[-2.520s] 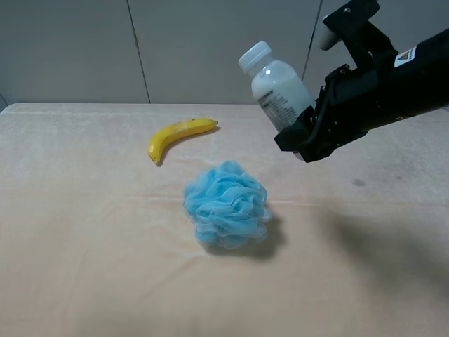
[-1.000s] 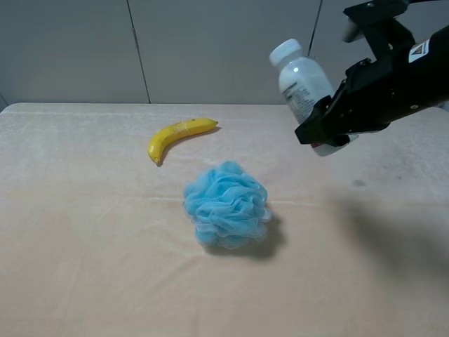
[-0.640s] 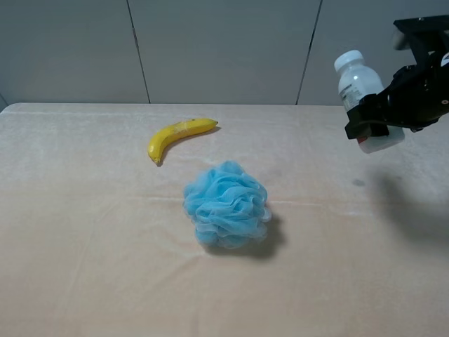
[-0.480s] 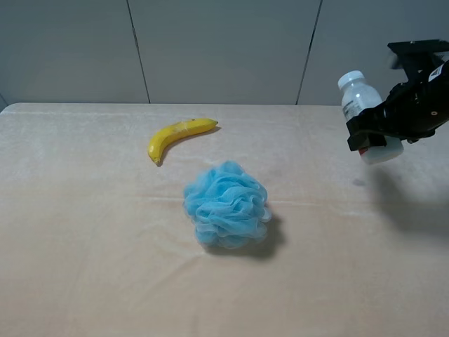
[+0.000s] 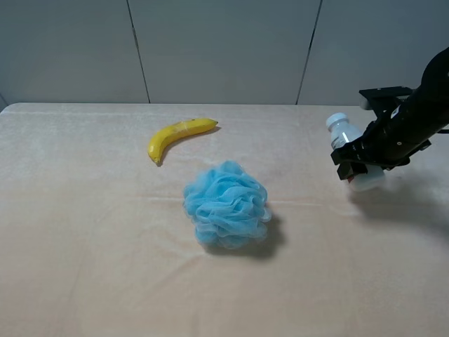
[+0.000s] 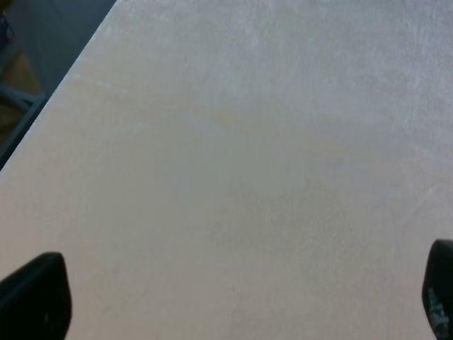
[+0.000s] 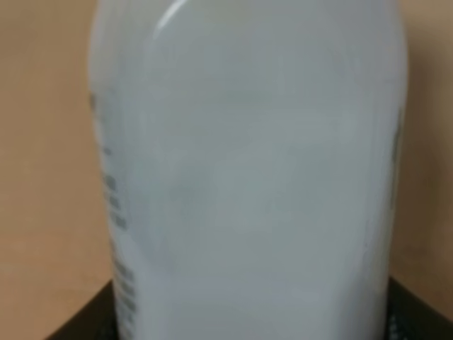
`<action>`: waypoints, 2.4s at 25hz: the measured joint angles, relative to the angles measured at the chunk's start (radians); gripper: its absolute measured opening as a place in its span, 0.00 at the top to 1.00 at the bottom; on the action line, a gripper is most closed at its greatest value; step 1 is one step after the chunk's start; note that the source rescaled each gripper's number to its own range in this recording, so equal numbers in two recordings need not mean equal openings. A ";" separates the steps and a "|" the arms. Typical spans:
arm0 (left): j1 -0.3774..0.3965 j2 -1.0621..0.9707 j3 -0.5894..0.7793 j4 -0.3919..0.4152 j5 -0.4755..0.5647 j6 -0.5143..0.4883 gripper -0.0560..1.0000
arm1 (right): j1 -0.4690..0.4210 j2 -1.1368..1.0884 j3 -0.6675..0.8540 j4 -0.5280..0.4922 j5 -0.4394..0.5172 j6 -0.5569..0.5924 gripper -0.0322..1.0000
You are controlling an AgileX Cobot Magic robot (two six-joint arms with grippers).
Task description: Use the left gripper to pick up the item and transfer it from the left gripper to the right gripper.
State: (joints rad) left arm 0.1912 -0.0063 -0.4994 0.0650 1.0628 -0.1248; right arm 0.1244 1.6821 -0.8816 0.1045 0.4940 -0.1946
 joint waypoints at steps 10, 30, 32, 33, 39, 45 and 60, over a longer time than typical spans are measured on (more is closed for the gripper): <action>0.000 0.000 0.000 0.000 0.000 0.000 0.00 | 0.000 0.066 0.000 -0.013 -0.029 0.001 0.90; 0.000 0.000 0.000 0.000 0.000 0.000 0.00 | 0.000 -0.198 -0.193 -0.013 0.407 0.116 0.00; 0.000 0.000 0.000 0.000 0.000 0.000 0.00 | 0.000 -0.275 -0.194 -0.013 0.469 0.117 0.00; 0.000 0.000 0.000 0.000 0.000 0.000 0.00 | 0.000 -0.319 -0.196 -0.013 0.497 0.117 0.00; 0.000 0.000 0.000 0.000 0.000 0.000 0.00 | 0.000 -0.581 -0.163 -0.013 0.685 0.143 0.00; 0.000 0.000 0.000 0.000 0.000 0.000 0.00 | 0.000 -0.923 0.055 -0.005 0.711 0.223 0.00; 0.000 0.000 0.000 0.000 0.000 0.000 0.00 | -0.041 -1.556 0.280 -0.078 0.691 0.232 0.00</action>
State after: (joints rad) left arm 0.1912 -0.0063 -0.4994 0.0650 1.0628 -0.1248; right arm 0.0835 0.1257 -0.6020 0.0262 1.1846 0.0375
